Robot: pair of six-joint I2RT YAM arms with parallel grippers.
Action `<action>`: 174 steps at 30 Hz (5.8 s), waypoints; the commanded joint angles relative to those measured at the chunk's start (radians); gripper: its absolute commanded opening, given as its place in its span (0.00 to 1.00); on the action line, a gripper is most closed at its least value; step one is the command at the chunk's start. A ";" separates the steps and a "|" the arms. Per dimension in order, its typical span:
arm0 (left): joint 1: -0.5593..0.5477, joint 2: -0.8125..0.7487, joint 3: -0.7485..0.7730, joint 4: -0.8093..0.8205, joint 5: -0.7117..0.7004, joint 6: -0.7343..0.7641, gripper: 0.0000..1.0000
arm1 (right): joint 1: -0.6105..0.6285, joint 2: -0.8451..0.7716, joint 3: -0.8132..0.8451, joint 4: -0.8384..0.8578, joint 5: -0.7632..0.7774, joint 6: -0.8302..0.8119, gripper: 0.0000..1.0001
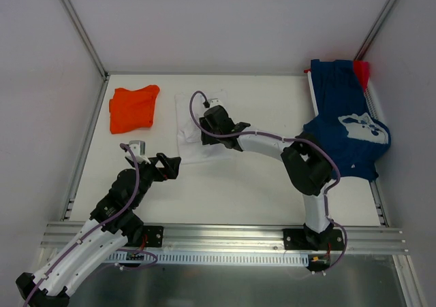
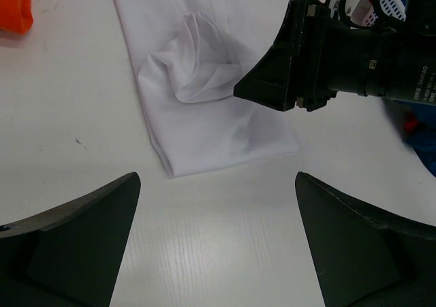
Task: Fold and stack the t-shirts
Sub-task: Fold the folded rectangular tshirt in 1/3 of the way
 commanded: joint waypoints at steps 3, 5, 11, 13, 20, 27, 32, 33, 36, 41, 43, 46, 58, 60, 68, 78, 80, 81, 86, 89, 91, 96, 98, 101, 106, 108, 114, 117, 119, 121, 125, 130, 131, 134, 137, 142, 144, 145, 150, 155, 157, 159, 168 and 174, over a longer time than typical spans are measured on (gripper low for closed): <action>-0.006 0.003 -0.003 0.006 0.019 -0.022 0.99 | -0.060 0.041 0.086 0.026 -0.025 -0.013 0.45; -0.006 0.011 -0.002 0.007 0.018 -0.022 0.99 | -0.070 0.046 0.091 0.026 -0.027 -0.015 0.45; -0.008 0.020 0.001 0.007 0.014 -0.025 0.99 | -0.094 0.054 0.079 0.026 -0.033 -0.020 0.44; -0.006 0.022 0.001 0.007 0.012 -0.025 0.99 | -0.101 0.055 0.073 0.052 -0.038 -0.017 0.44; -0.006 0.037 0.001 0.016 0.012 -0.028 0.99 | -0.107 0.075 0.062 0.086 -0.061 0.006 0.43; -0.006 0.042 0.000 0.021 0.011 -0.027 0.99 | -0.107 0.106 0.067 0.105 -0.076 0.029 0.40; -0.006 0.049 0.001 0.024 0.012 -0.028 0.99 | -0.107 0.110 0.065 0.106 -0.071 0.030 0.08; -0.008 0.051 0.001 0.026 0.011 -0.028 0.99 | -0.107 0.112 0.064 0.105 -0.070 0.028 0.02; -0.006 0.054 0.000 0.027 0.014 -0.030 0.99 | -0.109 0.110 0.064 0.108 -0.067 0.023 0.00; -0.006 0.062 -0.002 0.035 0.014 -0.031 0.99 | -0.109 0.107 0.070 0.109 -0.064 0.022 0.01; -0.008 0.063 -0.003 0.036 0.015 -0.033 0.99 | -0.109 0.106 0.076 0.109 -0.061 0.022 0.01; -0.006 0.066 -0.005 0.041 0.020 -0.036 0.99 | -0.110 0.103 0.106 0.108 -0.055 0.020 0.01; -0.006 0.083 -0.013 0.058 0.031 -0.044 0.99 | -0.138 0.248 0.385 0.037 -0.021 -0.030 0.01; -0.006 0.089 -0.013 0.059 0.035 -0.045 0.99 | -0.147 0.273 0.410 0.037 -0.022 -0.026 0.00; -0.006 0.103 -0.014 0.065 0.041 -0.045 0.99 | -0.179 0.347 0.464 0.017 0.001 0.039 0.01; -0.006 0.132 -0.013 0.064 0.045 -0.047 0.99 | -0.178 0.212 0.298 0.051 0.211 0.083 0.01; -0.006 0.135 -0.014 0.064 0.045 -0.047 0.99 | -0.179 0.193 0.283 0.051 0.240 0.080 0.00; -0.006 0.135 -0.014 0.064 0.045 -0.047 0.99 | -0.179 0.186 0.271 0.051 0.245 0.077 0.01; -0.008 0.132 -0.014 0.064 0.038 -0.036 0.99 | -0.178 0.121 0.249 0.037 0.243 0.054 0.92; -0.006 0.126 -0.011 0.065 0.034 -0.021 0.99 | -0.173 0.042 0.223 -0.002 0.263 0.031 0.99; -0.006 0.126 -0.008 0.065 0.020 -0.010 0.99 | -0.166 -0.047 0.179 -0.022 0.280 0.019 0.99; -0.006 0.172 0.010 0.119 0.023 -0.024 0.99 | -0.132 -0.279 -0.034 -0.026 0.333 0.043 1.00; -0.005 0.207 -0.002 0.171 0.049 -0.030 0.99 | -0.109 -0.354 -0.167 -0.013 0.347 0.074 1.00; -0.002 0.262 -0.049 0.344 0.127 -0.042 0.99 | -0.086 -0.478 -0.328 0.013 0.328 0.138 0.99; 0.037 0.484 -0.066 0.648 0.381 -0.048 0.99 | -0.086 -0.609 -0.559 0.187 0.159 0.250 1.00; 0.070 0.624 -0.054 0.722 0.472 -0.065 0.99 | -0.086 -0.620 -0.643 0.238 0.090 0.313 1.00; 0.219 0.940 -0.066 1.050 0.661 -0.198 0.99 | -0.086 -0.578 -0.742 0.393 0.001 0.404 0.99; 0.290 1.034 -0.106 1.165 0.655 -0.271 0.99 | -0.087 -0.555 -0.763 0.428 -0.008 0.418 0.99; 0.314 1.068 -0.118 1.222 0.654 -0.295 0.99 | -0.089 -0.534 -0.776 0.462 -0.018 0.424 1.00; 0.336 1.106 -0.120 1.225 0.641 -0.303 0.99 | -0.098 -0.516 -0.783 0.483 -0.030 0.434 0.99; 0.357 1.152 -0.121 1.224 0.624 -0.308 0.99 | -0.113 -0.456 -0.808 0.552 -0.058 0.462 1.00; 0.360 1.164 -0.106 1.170 0.566 -0.303 0.99 | -0.121 -0.382 -0.815 0.635 -0.079 0.496 0.99; 0.359 1.175 -0.098 1.168 0.565 -0.306 0.99 | -0.126 -0.367 -0.811 0.649 -0.091 0.499 0.99; 0.360 1.207 -0.077 1.165 0.563 -0.326 0.98 | -0.135 -0.309 -0.796 0.707 -0.122 0.519 1.00; 0.360 1.252 -0.054 1.184 0.580 -0.343 0.95 | -0.146 -0.249 -0.782 0.769 -0.153 0.543 0.99; 0.360 1.313 -0.026 1.219 0.595 -0.361 0.87 | -0.153 -0.207 -0.769 0.790 -0.159 0.554 1.00; 0.359 1.344 -0.019 1.234 0.611 -0.367 0.82 | -0.158 -0.204 -0.771 0.789 -0.159 0.553 1.00; 0.360 1.365 -0.013 1.251 0.627 -0.370 0.73 | -0.158 -0.204 -0.774 0.790 -0.159 0.551 1.00; 0.362 1.414 0.015 1.257 0.654 -0.389 0.15 | -0.161 -0.209 -0.794 0.795 -0.159 0.554 0.99; 0.362 1.419 0.009 1.253 0.661 -0.396 0.00 | -0.161 -0.210 -0.847 0.850 -0.159 0.569 0.89; 0.362 1.402 0.001 1.248 0.670 -0.395 0.00 | -0.163 -0.209 -0.880 0.902 -0.169 0.579 0.49; 0.360 1.389 -0.014 1.244 0.675 -0.393 0.00 | -0.161 -0.215 -0.898 0.922 -0.196 0.585 0.13; 0.360 1.241 -0.121 1.233 0.716 -0.415 0.00 | -0.130 -0.316 -1.007 0.935 -0.183 0.596 0.01; 0.353 0.861 -0.216 0.947 0.723 -0.412 0.00 | -0.010 -0.575 -1.059 0.710 -0.021 0.579 0.00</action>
